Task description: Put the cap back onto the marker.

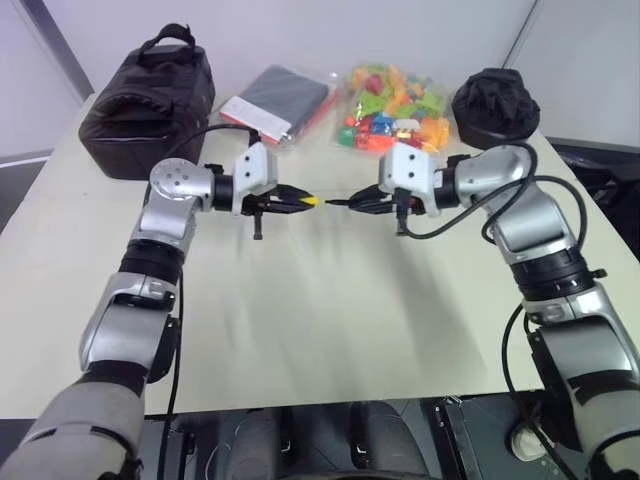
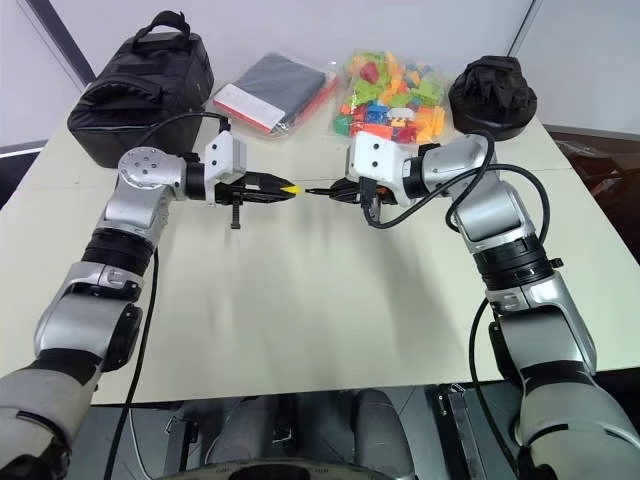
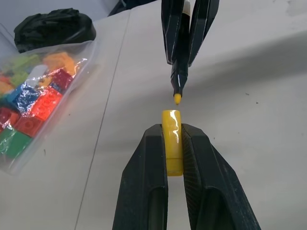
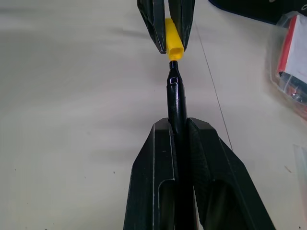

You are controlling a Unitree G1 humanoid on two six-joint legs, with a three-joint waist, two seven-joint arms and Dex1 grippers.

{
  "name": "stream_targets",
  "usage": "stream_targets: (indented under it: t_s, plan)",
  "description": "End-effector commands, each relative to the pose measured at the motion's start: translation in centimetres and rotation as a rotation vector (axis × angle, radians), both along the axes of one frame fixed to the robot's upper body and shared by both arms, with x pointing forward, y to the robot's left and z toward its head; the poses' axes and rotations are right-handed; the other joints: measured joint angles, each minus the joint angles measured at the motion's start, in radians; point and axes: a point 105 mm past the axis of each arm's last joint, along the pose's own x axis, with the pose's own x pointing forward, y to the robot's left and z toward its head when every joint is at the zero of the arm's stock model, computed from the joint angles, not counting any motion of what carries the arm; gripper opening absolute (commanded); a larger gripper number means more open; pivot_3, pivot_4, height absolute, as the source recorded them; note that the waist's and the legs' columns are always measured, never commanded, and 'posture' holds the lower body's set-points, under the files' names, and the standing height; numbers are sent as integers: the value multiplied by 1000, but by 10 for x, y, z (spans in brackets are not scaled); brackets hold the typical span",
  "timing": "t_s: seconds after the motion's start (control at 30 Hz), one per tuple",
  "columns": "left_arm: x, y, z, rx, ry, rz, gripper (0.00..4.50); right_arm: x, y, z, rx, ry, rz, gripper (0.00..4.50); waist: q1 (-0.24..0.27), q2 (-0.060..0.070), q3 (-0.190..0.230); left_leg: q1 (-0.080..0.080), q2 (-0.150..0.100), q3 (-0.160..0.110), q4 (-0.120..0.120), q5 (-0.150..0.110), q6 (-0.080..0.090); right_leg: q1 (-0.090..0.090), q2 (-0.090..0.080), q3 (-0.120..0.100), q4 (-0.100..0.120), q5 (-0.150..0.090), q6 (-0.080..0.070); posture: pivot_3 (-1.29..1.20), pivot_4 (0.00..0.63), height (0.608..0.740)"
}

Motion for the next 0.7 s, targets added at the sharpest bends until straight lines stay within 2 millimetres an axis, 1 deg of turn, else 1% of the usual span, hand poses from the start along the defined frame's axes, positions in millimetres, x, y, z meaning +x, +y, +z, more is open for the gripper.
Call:
stream_targets:
  t_s: [0.03,0.2,0.4,0.5,0.57,0.7]
  plan:
    - [-1,-6,13,-28,-42,-15,56,-3,3,14,31,-44,18,0,1,0,0,0,0,0,0,0,0,0,0,0,0,0,0,0,150,740]
    - [-2,-12,11,-32,-40,-27,56,-3,5,13,34,-42,23,0,0,0,0,0,0,0,0,0,0,0,0,0,0,0,0,0,150,740]
    - [-2,-14,11,-33,-39,-34,56,-3,6,12,34,-39,24,0,0,0,0,0,0,0,0,0,0,0,0,0,0,0,0,0,150,740]
    - [-2,-11,11,-27,-40,-29,56,-3,5,12,32,-38,20,0,0,0,0,0,0,0,0,0,0,0,0,0,0,0,0,0,150,740]
    - [-1,-5,11,-16,-42,-14,56,-3,3,11,30,-39,14,0,0,0,0,0,0,0,0,0,0,0,0,0,0,0,0,0,150,740]
    - [0,1,12,-11,-43,1,56,-1,0,11,29,-39,3,0,0,0,0,0,0,0,0,0,0,0,0,0,0,0,0,0,150,740]
